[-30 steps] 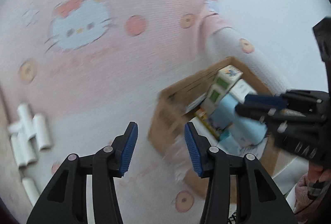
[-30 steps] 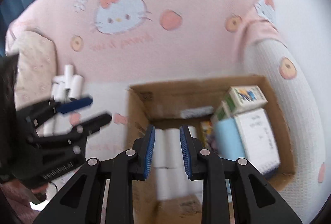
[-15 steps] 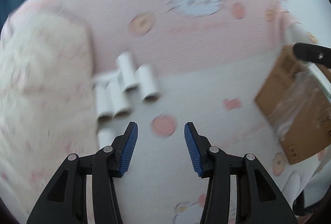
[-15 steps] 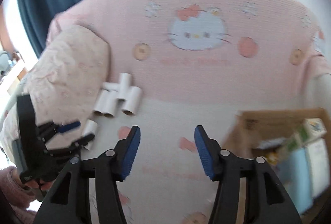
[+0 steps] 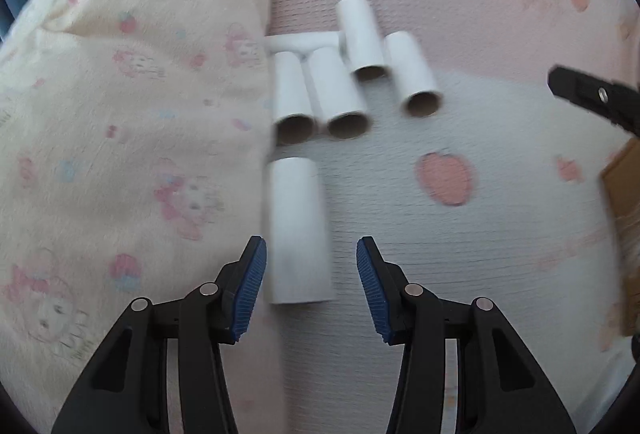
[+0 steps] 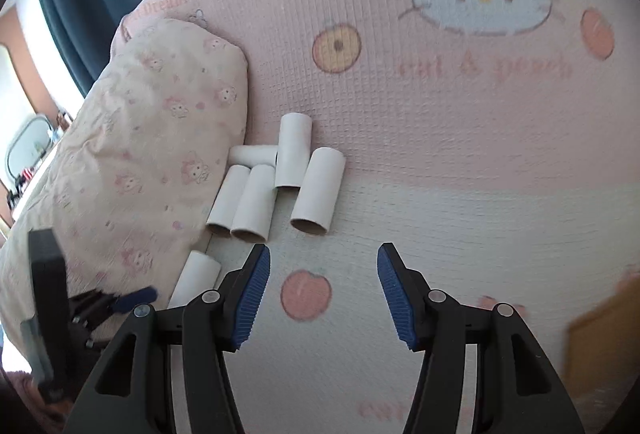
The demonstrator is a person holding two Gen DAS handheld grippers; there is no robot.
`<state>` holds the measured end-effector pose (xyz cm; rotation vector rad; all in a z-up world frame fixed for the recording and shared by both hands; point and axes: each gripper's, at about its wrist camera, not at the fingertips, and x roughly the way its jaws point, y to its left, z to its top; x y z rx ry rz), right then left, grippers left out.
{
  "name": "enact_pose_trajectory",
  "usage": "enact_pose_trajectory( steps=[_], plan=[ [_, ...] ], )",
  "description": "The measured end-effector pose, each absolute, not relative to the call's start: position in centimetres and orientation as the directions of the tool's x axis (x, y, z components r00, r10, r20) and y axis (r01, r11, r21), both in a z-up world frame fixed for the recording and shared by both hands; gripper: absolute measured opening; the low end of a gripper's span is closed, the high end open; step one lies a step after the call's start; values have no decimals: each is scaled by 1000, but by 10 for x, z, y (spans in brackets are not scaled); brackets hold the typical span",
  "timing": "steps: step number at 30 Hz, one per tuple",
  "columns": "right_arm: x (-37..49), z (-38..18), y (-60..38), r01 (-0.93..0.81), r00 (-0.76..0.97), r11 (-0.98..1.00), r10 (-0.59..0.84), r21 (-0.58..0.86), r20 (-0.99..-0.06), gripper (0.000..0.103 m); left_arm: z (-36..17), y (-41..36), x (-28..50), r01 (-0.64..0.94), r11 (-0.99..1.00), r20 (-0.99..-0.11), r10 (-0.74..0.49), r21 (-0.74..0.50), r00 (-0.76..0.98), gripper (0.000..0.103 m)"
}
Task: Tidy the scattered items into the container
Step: 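Move both tools away from the box toward the white tubes on the bedspread, then close the left gripper on a white tube while the right gripper grasps another tube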
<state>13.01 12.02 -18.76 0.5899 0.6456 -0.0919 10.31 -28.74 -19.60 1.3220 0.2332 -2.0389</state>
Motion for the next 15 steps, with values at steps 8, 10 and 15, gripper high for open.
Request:
enact_pose_trajectory(
  steps=[8,10,15],
  plan=[
    [188,-248,114,310,746,737,204,601,-634,53,-199,-300,102,650,-749,-887,-380,129,-262,51],
    [200,-254,109,338,747,711,195,616,-635,53,-201,-298,97,643,-754,-888,-380,136,-258,51],
    [226,-261,109,314,745,730,206,607,-634,54,-212,-300,81,642,-745,-893,-399,182,-210,51]
  ],
)
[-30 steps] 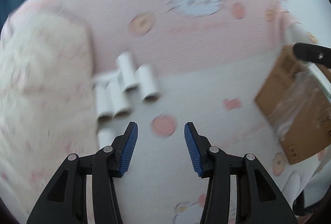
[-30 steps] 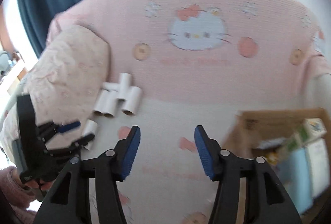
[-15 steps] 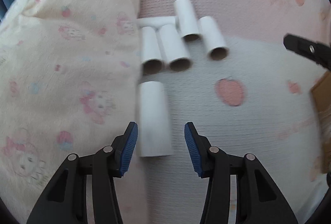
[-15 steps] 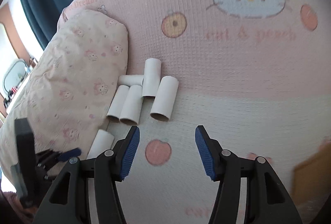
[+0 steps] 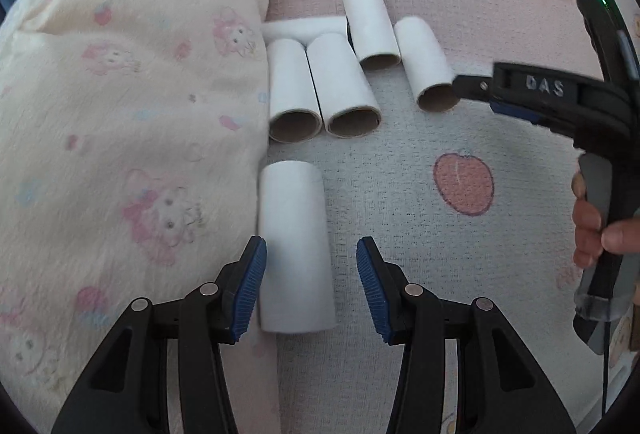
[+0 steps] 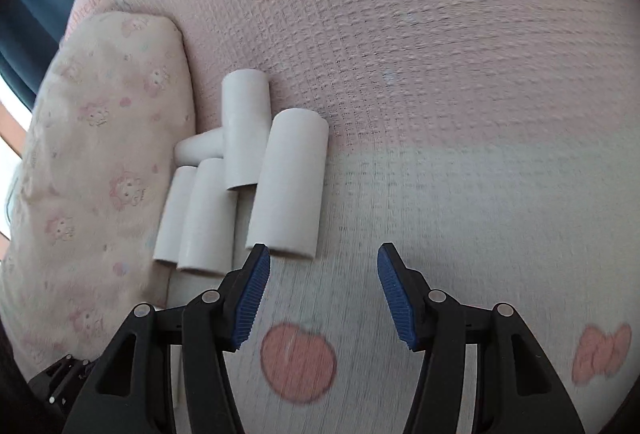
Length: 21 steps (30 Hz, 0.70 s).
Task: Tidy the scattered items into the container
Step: 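Close the left gripper on a white tube while the right gripper grasps another tube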
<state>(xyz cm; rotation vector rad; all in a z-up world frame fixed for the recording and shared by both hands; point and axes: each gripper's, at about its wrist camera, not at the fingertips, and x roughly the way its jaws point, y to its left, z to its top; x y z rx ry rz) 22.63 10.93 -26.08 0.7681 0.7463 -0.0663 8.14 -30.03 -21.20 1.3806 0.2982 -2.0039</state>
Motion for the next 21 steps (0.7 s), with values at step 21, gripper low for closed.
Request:
enact_pose_trajectory(
  steps=[21],
  plan=[
    [276,-260,126,262,696,746,294,613,-655,40,-219,-300,81,682,-713,-893,-400,163,-205,44]
  ],
)
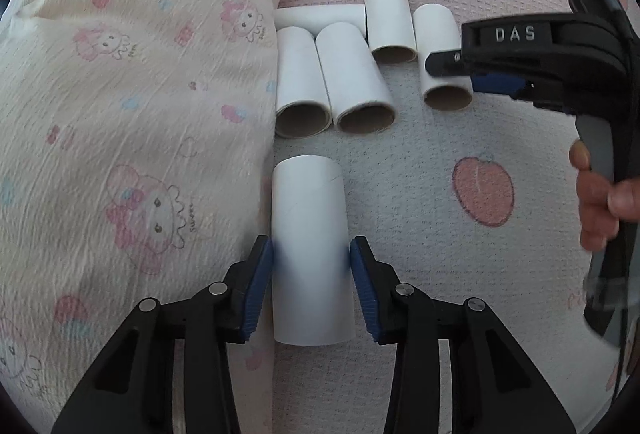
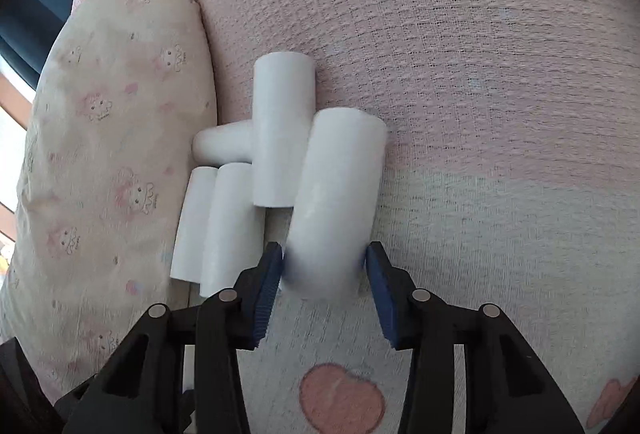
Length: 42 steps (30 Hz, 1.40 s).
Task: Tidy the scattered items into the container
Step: 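Close the left gripper on a white tube while the right gripper grasps another tube, then lift the tubes off the bedspread with both grippers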
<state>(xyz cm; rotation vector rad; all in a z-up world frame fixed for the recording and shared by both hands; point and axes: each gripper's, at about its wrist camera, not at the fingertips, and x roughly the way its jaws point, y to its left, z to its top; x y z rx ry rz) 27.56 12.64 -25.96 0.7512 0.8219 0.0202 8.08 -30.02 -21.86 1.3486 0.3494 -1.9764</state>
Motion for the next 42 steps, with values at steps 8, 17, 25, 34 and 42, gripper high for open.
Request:
enact_pose_trajectory(
  steps=[8,17,25,34,42],
  plan=[
    [253,-263,129,285,662,742,305,607,-684,38,-216,-300,67,700,-708,-899,-361,92,-247,44],
    [194,-264,133,327,632,764,260,556,-730,38,-217,-288,45,686,-727,-910,-262,-34,-323,43],
    [154,-270,123,383,610,766,211,516,-764,38,-221,-245,43,645,-756,-895,-204,-113,-396,43],
    [114,-269,120,430,505,772,224,468,-833,38,-224,-206,25,548,-814,-889,-91,-193,-449,43],
    [105,-273,111,462,497,735,250,497,-831,37,-227,-215,3,527,-816,-901,-17,-238,-433,44]
  ],
)
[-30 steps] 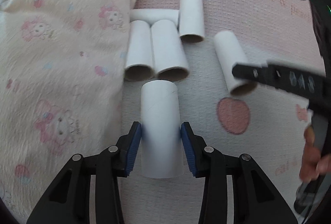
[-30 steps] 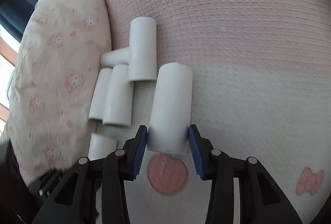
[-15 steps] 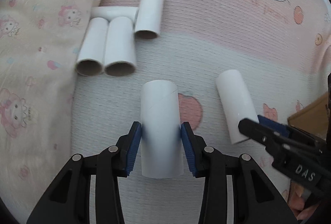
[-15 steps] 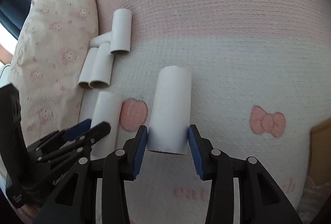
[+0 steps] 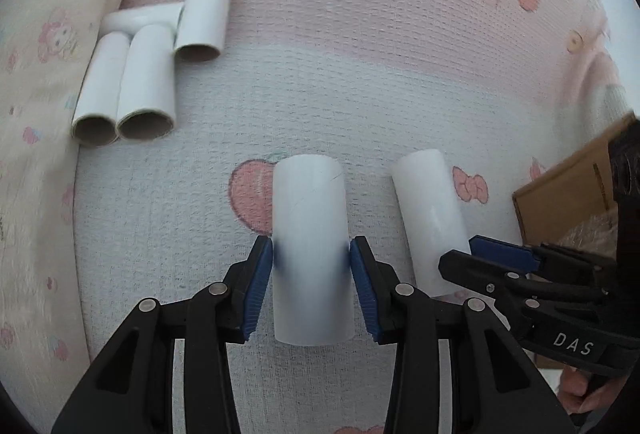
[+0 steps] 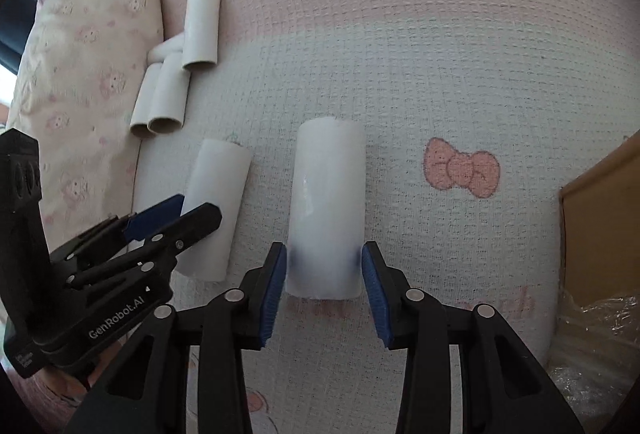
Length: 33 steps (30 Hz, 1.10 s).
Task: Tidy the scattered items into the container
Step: 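Lift the tubes off the bedspread with both grippers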
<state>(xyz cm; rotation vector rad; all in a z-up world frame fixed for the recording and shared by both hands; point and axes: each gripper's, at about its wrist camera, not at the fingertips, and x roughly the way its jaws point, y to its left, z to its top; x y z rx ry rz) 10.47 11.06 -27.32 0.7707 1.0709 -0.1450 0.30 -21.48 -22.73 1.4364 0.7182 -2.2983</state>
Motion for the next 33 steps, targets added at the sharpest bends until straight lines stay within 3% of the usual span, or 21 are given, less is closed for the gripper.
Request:
enact_pose_trajectory(
  steps=[4,9,17,20,33],
  plan=[
    [112,-274,105,471,510,715,258,517,-821,47,-227,-223,-7,518,-813,-907,32,-268,-419,52],
    [131,-282,101,478,478,719,270,506,-836,48,-233,-226,-15,515,-829,-935,29,-220,-353,56],
    [153,-295,90,498,402,723,297,479,-866,48,-242,-225,-32,521,-822,-942,54,-230,-331,55],
    [156,-301,89,503,388,706,330,498,-860,47,-242,-224,-37,513,-824,-941,67,-240,-333,47],
    [145,-301,98,500,328,727,345,471,-879,41,-246,-211,-52,418,-888,-961,84,-193,-264,47]
  ],
)
